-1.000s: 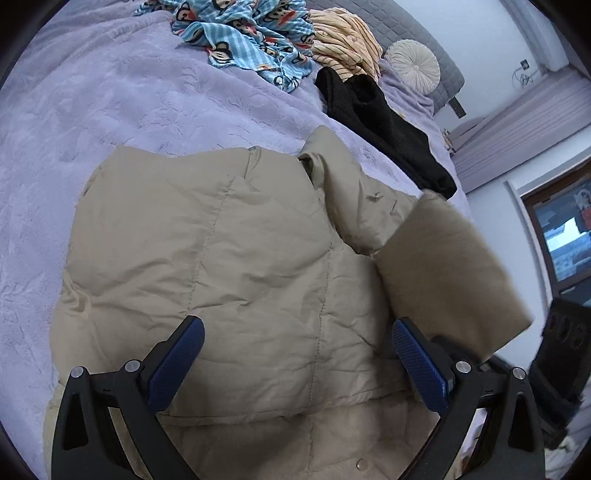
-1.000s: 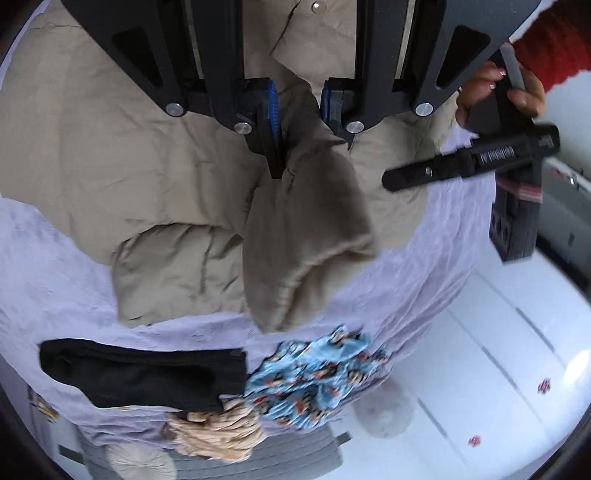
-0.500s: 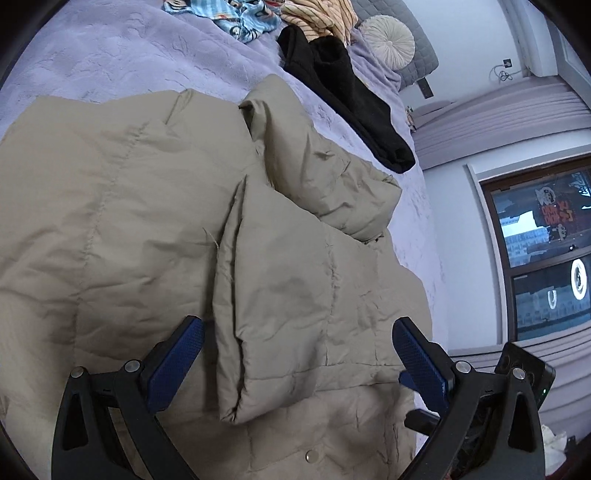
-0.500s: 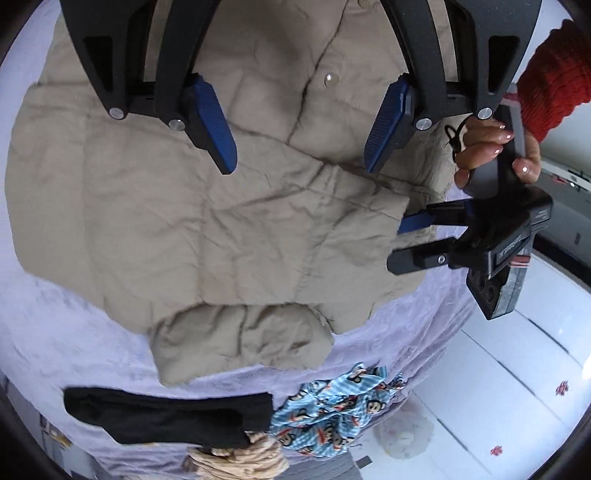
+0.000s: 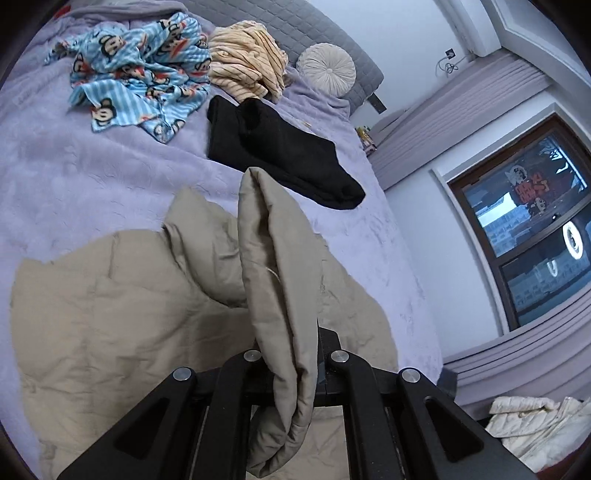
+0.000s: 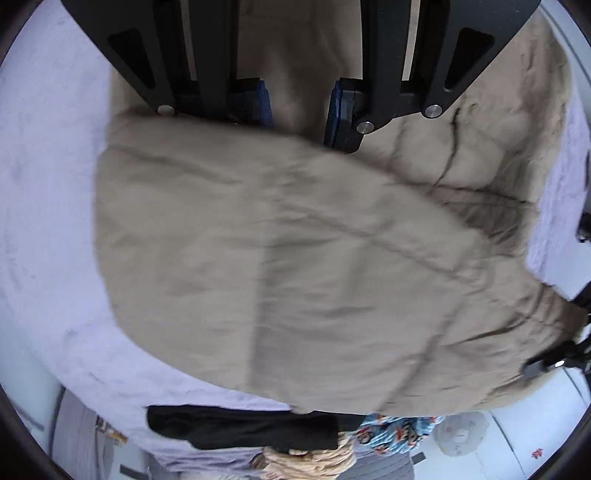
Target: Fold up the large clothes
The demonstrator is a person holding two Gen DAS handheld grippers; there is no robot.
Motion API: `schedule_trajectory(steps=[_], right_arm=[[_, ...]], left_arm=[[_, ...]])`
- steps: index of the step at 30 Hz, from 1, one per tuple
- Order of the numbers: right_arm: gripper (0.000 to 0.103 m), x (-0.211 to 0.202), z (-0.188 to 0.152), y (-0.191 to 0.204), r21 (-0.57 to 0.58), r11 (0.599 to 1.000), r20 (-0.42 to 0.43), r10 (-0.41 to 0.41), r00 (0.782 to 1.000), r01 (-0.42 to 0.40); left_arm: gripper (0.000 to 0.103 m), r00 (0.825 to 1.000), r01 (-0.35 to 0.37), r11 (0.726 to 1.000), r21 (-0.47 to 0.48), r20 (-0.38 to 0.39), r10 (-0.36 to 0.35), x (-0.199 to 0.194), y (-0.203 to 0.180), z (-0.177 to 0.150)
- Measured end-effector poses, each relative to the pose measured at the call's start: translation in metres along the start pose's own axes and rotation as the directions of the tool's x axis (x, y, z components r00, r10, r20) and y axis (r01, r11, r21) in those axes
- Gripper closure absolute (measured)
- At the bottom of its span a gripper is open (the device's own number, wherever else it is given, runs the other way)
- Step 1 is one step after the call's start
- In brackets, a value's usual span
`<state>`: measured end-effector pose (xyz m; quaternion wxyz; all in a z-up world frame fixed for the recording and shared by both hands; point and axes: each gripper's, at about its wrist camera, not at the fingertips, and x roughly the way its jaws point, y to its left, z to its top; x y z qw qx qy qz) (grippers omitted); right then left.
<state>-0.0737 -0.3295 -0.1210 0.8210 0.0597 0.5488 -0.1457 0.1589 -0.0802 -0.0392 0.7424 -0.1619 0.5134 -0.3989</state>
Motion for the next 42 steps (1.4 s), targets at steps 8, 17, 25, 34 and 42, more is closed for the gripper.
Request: schedule_trajectory(steps=[8, 17, 25, 34, 42], right_arm=[[0.101, 0.018, -0.001, -0.063, 0.040, 0.996, 0.015, -0.079, 0.997, 0.078], [0.094, -0.060, -0.032, -0.042, -0.078, 0.994, 0.049, -0.078, 0.996, 0.082], [0.038, -0.043, 0.022, -0.145, 0.450, 0.873, 0.118, 0.151, 0.981, -0.188], [0.069, 0.037, 0.062, -0.142, 0.416, 0.901, -0.012, 0.143, 0.990, -0.125], [0.069, 0.051, 0.058, -0.137, 0.362, 0.931, -0.021, 0.052, 0.998, -0.041]], left_arm=[[0.095, 0.945, -0.230, 0.973, -0.015, -0.241, 0.220, 0.067, 0.067, -0.072], [0.095, 0.946, -0.254, 0.966, -0.047, -0.222, 0.237, 0.073, 0.079, -0.082], [0.095, 0.936, -0.287, 0.958, -0.026, -0.219, 0.275, 0.072, 0.078, -0.080], [0.095, 0.926, -0.327, 0.945, 0.019, -0.191, 0.324, 0.086, 0.066, -0.073], [0.068, 0.848, -0.512, 0.853, 0.100, -0.103, 0.521, 0.045, 0.054, -0.070]])
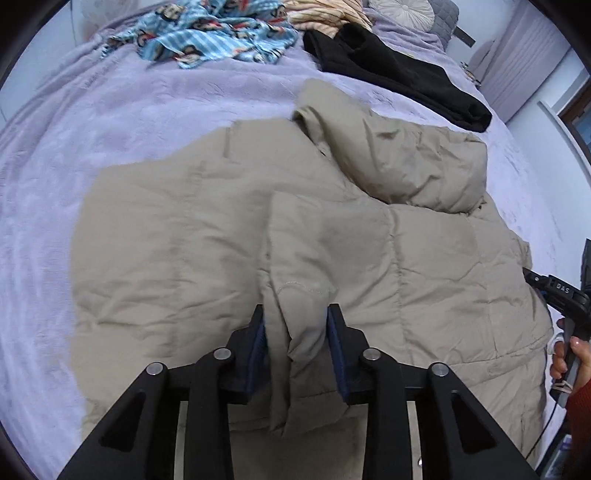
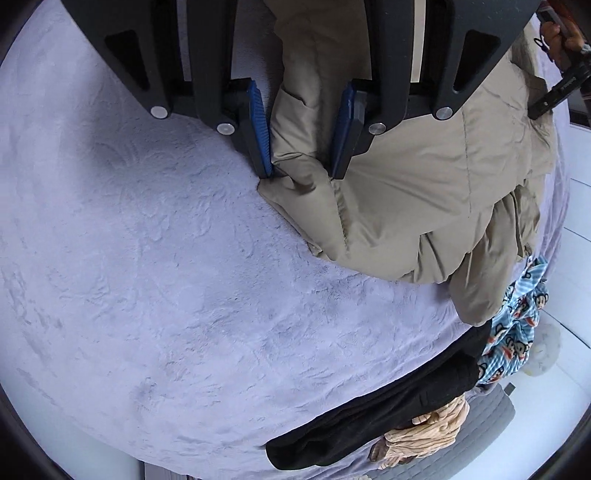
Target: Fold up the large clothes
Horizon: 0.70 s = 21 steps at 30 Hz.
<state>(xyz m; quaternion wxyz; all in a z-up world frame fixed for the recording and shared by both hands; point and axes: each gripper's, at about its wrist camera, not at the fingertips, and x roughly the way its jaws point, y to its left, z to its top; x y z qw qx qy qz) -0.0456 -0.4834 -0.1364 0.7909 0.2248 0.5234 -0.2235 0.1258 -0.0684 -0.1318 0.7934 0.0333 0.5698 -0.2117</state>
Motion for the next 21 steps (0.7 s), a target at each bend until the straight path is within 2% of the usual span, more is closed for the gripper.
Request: schedule_trajectory(steps=[3, 5, 7, 8, 9, 12, 14, 15, 16, 18, 21], right_arm=[[0.067, -0.025, 0.000, 0.001, 0.007, 0.999, 0.047, -0.053, 0.997, 0.053], [0.066, -0.054, -0.007, 0.007, -0.005, 0.997, 0.128, -0.081, 0.988, 0.082], [0.067, -0.079, -0.017, 0.016, -0.034, 0.998, 0.183, -0.042, 0.982, 0.049], [0.074, -0.087, -0.023, 0.021, -0.054, 0.998, 0.191, -0.020, 0.981, 0.031], [0.078, -0.091, -0.029, 0.027, -0.078, 0.997, 0.187, 0.005, 0.982, 0.010], [0.081, -0.081, -0.047, 0.043, -0.144, 0.989, 0.106, 0.057, 0.993, -0.041], [0.082, -0.059, -0.056, 0.049, -0.180, 0.984, 0.055, 0.003, 0.998, 0.006], [0.082, -0.047, -0.060, 0.047, -0.178, 0.984, 0.035, -0.016, 0.999, 0.022], [0.087, -0.037, -0.063, 0.042, -0.160, 0.987, 0.020, -0.019, 1.000, 0.022], [0.090, -0.029, -0.069, 0.031, -0.129, 0.992, 0.024, -0.006, 1.000, 0.009], [0.090, -0.031, -0.068, 0.027, -0.110, 0.994, 0.039, -0.011, 0.999, 0.016]], left_arm=[[0.068, 0.997, -0.044, 0.999, -0.021, 0.057, 0.045, -0.029, 0.015, 0.002], [0.068, 0.996, -0.004, 1.000, -0.023, 0.089, 0.006, -0.044, 0.018, 0.004], [0.068, 0.994, 0.048, 0.999, -0.001, 0.101, -0.048, -0.050, 0.010, 0.005], [0.068, 0.993, 0.069, 0.998, 0.016, 0.096, -0.070, -0.048, 0.002, 0.005], [0.068, 0.993, 0.079, 0.996, 0.035, 0.087, -0.082, -0.045, -0.004, 0.003], [0.068, 0.999, 0.021, 0.997, 0.068, 0.043, -0.024, -0.016, -0.021, -0.006], [0.068, 1.000, -0.015, 0.999, 0.052, 0.012, 0.014, 0.009, -0.021, -0.017], [0.068, 1.000, -0.010, 0.999, 0.043, 0.002, 0.010, 0.018, -0.018, -0.019], [0.068, 1.000, 0.010, 0.999, 0.036, 0.006, -0.011, 0.024, -0.015, -0.020], [0.068, 1.000, 0.020, 0.999, 0.044, 0.010, -0.020, 0.028, -0.015, -0.020], [0.068, 1.000, -0.006, 0.999, 0.051, 0.003, 0.006, 0.023, -0.017, -0.020]])
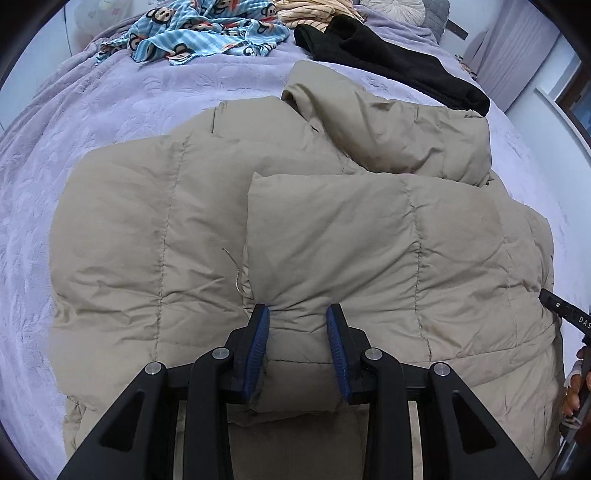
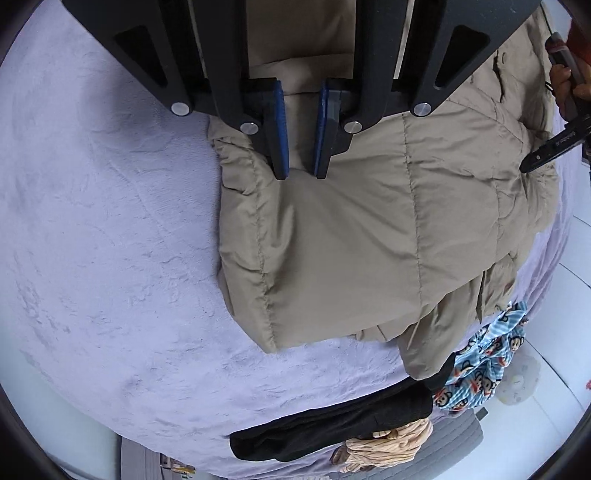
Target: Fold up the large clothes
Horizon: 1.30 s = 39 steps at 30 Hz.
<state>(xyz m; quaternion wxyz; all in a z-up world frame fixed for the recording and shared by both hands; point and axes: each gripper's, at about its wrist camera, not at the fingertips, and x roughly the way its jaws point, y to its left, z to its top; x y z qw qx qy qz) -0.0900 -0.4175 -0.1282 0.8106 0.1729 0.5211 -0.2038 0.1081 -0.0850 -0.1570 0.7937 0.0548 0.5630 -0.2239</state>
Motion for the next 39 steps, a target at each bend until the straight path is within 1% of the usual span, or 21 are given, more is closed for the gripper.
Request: schedule_trajectory(steps=[3, 7, 8, 9, 11, 14, 20, 21, 22, 23, 24, 25, 26, 31, 34, 36, 37, 38, 39], right_arm=[[0.090, -0.015, 0.000, -0.008, 0.041, 0.999, 0.000, -0.017, 1.000, 0.017], [0.088, -0.038, -0.005, -0.030, 0.167, 0.985, -0.016, 0.050, 0.999, -0.046], [0.086, -0.041, -0.005, -0.032, 0.183, 0.982, -0.017, 0.060, 0.998, -0.056], [0.086, -0.047, -0.007, -0.033, 0.196, 0.978, -0.016, 0.071, 0.997, -0.066], [0.086, -0.057, -0.014, -0.030, 0.201, 0.977, -0.020, 0.081, 0.997, -0.075], [0.086, -0.066, -0.027, -0.024, 0.200, 0.976, -0.045, 0.094, 0.995, -0.084], [0.085, -0.082, -0.062, -0.016, 0.234, 0.968, -0.137, 0.130, 0.982, -0.095], [0.085, -0.085, -0.067, -0.016, 0.242, 0.965, -0.149, 0.138, 0.979, -0.099], [0.085, -0.087, -0.071, -0.014, 0.250, 0.963, -0.164, 0.145, 0.976, -0.101], [0.085, -0.091, -0.076, -0.014, 0.254, 0.962, -0.174, 0.148, 0.974, -0.101], [0.085, -0.094, -0.082, -0.013, 0.258, 0.961, -0.185, 0.152, 0.971, -0.101], [0.085, -0.096, -0.085, -0.013, 0.262, 0.960, -0.195, 0.156, 0.968, -0.102], [0.085, -0.099, -0.090, -0.012, 0.268, 0.958, -0.205, 0.163, 0.965, -0.105], [0.085, -0.112, -0.104, -0.006, 0.270, 0.955, -0.238, 0.193, 0.952, -0.127], [0.085, -0.120, -0.108, 0.000, 0.248, 0.958, -0.250, 0.203, 0.947, -0.140], [0.071, -0.122, -0.111, 0.006, 0.222, 0.964, -0.270, 0.205, 0.941, -0.146], [0.053, -0.124, -0.112, 0.009, 0.214, 0.966, -0.279, 0.202, 0.939, -0.145], [0.043, -0.126, -0.113, 0.011, 0.211, 0.966, -0.278, 0.203, 0.939, -0.147], [0.043, -0.129, -0.115, 0.013, 0.210, 0.966, -0.273, 0.206, 0.940, -0.150]], left_arm=[[0.068, 0.999, -0.035, 0.999, -0.025, 0.000, 0.035, -0.015, 0.005, -0.001], [0.068, 0.998, -0.056, 0.997, -0.059, 0.001, 0.056, -0.037, 0.014, -0.009], [0.068, 0.998, -0.070, 0.996, -0.060, -0.003, 0.070, -0.042, 0.015, -0.012], [0.068, 0.996, -0.086, 0.995, -0.058, -0.006, 0.085, -0.047, 0.014, -0.014], [0.068, 0.994, -0.104, 0.993, -0.055, -0.014, 0.104, -0.055, 0.012, -0.019], [0.068, 0.993, -0.114, 0.992, -0.055, -0.030, 0.112, -0.067, 0.009, -0.030], [0.068, 0.990, -0.128, 0.990, -0.061, -0.073, 0.123, -0.093, -0.002, -0.058], [0.066, 0.989, -0.129, 0.990, -0.061, -0.077, 0.124, -0.098, -0.004, -0.063], [0.056, 0.989, -0.132, 0.990, -0.060, -0.082, 0.126, -0.103, -0.006, -0.067], [0.023, 0.988, -0.139, 0.988, -0.062, -0.084, 0.133, -0.107, -0.007, -0.071], [0.010, 0.987, -0.150, 0.986, -0.069, -0.071, 0.145, -0.114, -0.009, -0.076], [0.010, 0.987, -0.154, 0.985, -0.071, -0.052, 0.151, -0.122, -0.011, -0.080], [0.010, 0.987, -0.152, 0.986, -0.066, -0.053, 0.149, -0.126, -0.013, -0.083], [0.010, 0.985, -0.157, 0.982, -0.107, -0.090, 0.148, -0.145, -0.016, -0.099], [0.009, 0.982, -0.177, 0.977, -0.119, -0.091, 0.167, -0.155, -0.019, -0.110], [0.000, 0.978, -0.195, 0.974, -0.114, -0.101, 0.184, -0.159, -0.020, -0.118], [0.000, 0.977, -0.197, 0.974, -0.112, -0.102, 0.186, -0.162, -0.021, -0.121], [0.000, 0.977, -0.196, 0.975, -0.109, -0.106, 0.185, -0.164, -0.022, -0.124], [0.000, 0.976, -0.195, 0.975, -0.107, -0.116, 0.182, -0.165, -0.023, -0.129]])
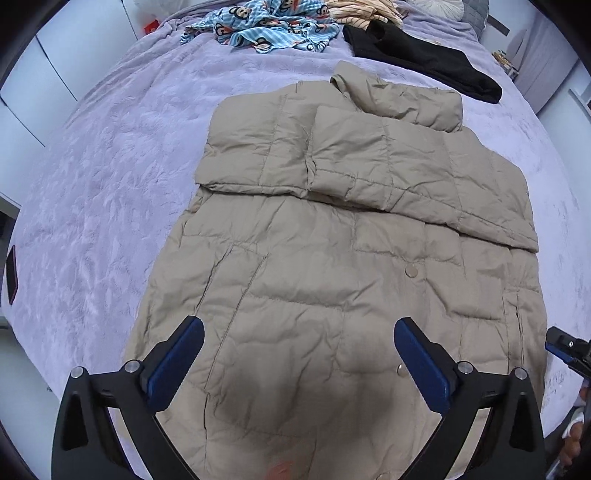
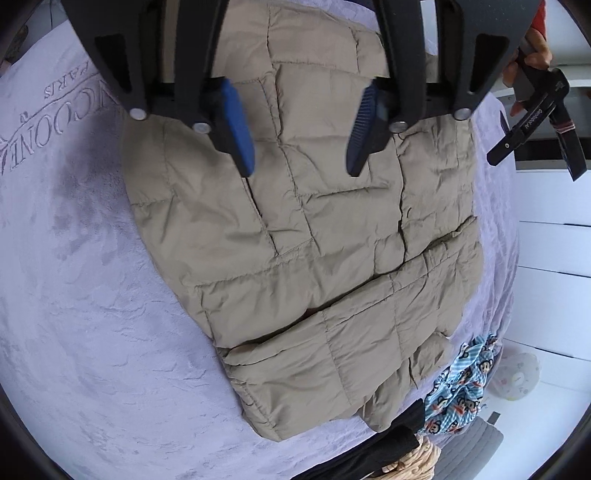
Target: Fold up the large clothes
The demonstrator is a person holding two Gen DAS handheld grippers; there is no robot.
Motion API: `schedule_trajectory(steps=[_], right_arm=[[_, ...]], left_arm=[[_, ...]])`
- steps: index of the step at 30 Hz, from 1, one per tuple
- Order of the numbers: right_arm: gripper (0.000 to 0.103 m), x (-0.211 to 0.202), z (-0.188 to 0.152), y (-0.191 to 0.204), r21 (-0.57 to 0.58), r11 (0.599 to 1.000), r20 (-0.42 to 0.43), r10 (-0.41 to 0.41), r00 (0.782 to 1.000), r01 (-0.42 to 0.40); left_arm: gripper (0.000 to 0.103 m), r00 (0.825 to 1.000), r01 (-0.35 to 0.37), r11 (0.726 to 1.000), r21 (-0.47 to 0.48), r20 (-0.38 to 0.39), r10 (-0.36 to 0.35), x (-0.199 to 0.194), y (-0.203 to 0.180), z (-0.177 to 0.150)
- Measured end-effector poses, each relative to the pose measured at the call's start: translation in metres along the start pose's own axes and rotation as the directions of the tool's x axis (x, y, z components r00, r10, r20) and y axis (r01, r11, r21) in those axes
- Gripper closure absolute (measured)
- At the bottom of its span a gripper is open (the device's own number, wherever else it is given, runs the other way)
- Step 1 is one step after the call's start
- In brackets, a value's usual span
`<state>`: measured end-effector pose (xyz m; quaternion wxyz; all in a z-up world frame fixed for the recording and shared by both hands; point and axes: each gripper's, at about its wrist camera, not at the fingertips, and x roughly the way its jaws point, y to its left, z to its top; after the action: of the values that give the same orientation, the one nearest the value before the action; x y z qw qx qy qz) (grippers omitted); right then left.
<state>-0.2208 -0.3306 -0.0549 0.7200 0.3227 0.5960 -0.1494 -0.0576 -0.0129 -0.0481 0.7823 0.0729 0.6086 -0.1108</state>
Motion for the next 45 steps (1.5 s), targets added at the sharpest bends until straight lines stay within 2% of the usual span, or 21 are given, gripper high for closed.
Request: schedule_trajectory(steps=[4, 9, 11, 13, 15, 16, 17, 20, 22, 26, 30, 33, 36, 40, 42, 45], right_arm=[[0.043, -0.004, -0.012, 0.007, 0.010, 1.000, 0.000, 0.004, 1.000, -0.004], [0.034, 0.001, -0.033, 0.015, 0.043, 0.999, -0.009, 0.034, 0.999, -0.033], [0.018, 0.005, -0.045, 0.020, 0.053, 0.996, -0.015, 0.073, 0.997, -0.072], [0.015, 0.008, -0.059, 0.023, 0.085, 0.990, -0.013, 0.113, 0.993, -0.112], [0.011, 0.010, -0.072, 0.023, 0.113, 0.987, -0.010, 0.118, 0.993, -0.116], [0.008, 0.011, -0.080, 0.023, 0.126, 0.986, -0.003, 0.108, 0.994, -0.106], [0.000, 0.012, -0.086, 0.023, 0.137, 0.986, 0.001, 0.097, 0.995, -0.096], [0.000, 0.017, -0.110, 0.019, 0.194, 0.976, 0.006, 0.096, 0.995, -0.095], [0.000, 0.020, -0.124, 0.014, 0.238, 0.966, 0.004, 0.101, 0.995, -0.099], [0.000, 0.018, -0.147, 0.000, 0.321, 0.940, -0.003, 0.118, 0.993, -0.111], [0.000, 0.008, -0.165, -0.018, 0.386, 0.916, 0.032, 0.107, 0.994, -0.111], [0.000, 0.007, -0.178, -0.037, 0.471, 0.874, 0.034, 0.119, 0.992, -0.121], [0.000, 0.006, -0.187, -0.056, 0.541, 0.828, 0.058, 0.138, 0.989, -0.147], [0.000, 0.010, -0.196, -0.075, 0.618, 0.767, 0.083, 0.154, 0.985, -0.172], [0.000, 0.012, -0.198, -0.079, 0.637, 0.750, 0.092, 0.159, 0.983, -0.181], [0.000, 0.015, -0.198, -0.085, 0.658, 0.728, 0.104, 0.163, 0.981, -0.191]], left_arm=[[0.000, 0.999, 0.010, 1.000, 0.007, -0.032, -0.010, -0.002, 0.004, -0.016], [0.000, 0.998, 0.013, 0.999, 0.043, -0.061, -0.011, 0.000, 0.017, -0.037], [0.000, 0.996, 0.027, 0.998, 0.054, -0.084, -0.022, 0.003, 0.025, -0.047], [0.000, 0.994, 0.032, 0.998, 0.061, -0.106, -0.025, 0.005, 0.036, -0.058], [0.000, 0.992, 0.035, 0.998, 0.057, -0.119, -0.028, 0.005, 0.048, -0.068], [0.000, 0.992, 0.034, 0.998, 0.060, -0.122, -0.026, 0.006, 0.055, -0.072], [0.000, 0.992, 0.029, 0.998, 0.063, -0.125, -0.021, 0.007, 0.061, -0.075], [0.000, 0.991, 0.016, 0.999, 0.045, -0.136, -0.010, 0.010, 0.084, -0.085], [0.000, 0.986, 0.053, 0.998, 0.037, -0.163, -0.047, 0.012, 0.096, -0.090], [0.000, 0.977, 0.143, 0.990, 0.011, -0.161, -0.140, 0.006, 0.120, -0.102], [0.000, 0.948, 0.258, 0.965, -0.045, -0.178, -0.262, 0.003, 0.142, -0.116], [0.000, 0.917, 0.330, 0.940, -0.093, -0.205, -0.342, 0.006, 0.156, -0.128], [0.000, 0.876, 0.398, 0.907, -0.139, -0.237, -0.421, 0.012, 0.164, -0.140], [0.000, 0.840, 0.422, 0.878, -0.227, -0.266, -0.472, 0.030, 0.168, -0.151], [0.000, 0.822, 0.436, 0.855, -0.282, -0.263, -0.506, 0.040, 0.168, -0.152], [0.000, 0.807, 0.453, 0.824, -0.340, -0.237, -0.541, 0.053, 0.163, -0.149]])
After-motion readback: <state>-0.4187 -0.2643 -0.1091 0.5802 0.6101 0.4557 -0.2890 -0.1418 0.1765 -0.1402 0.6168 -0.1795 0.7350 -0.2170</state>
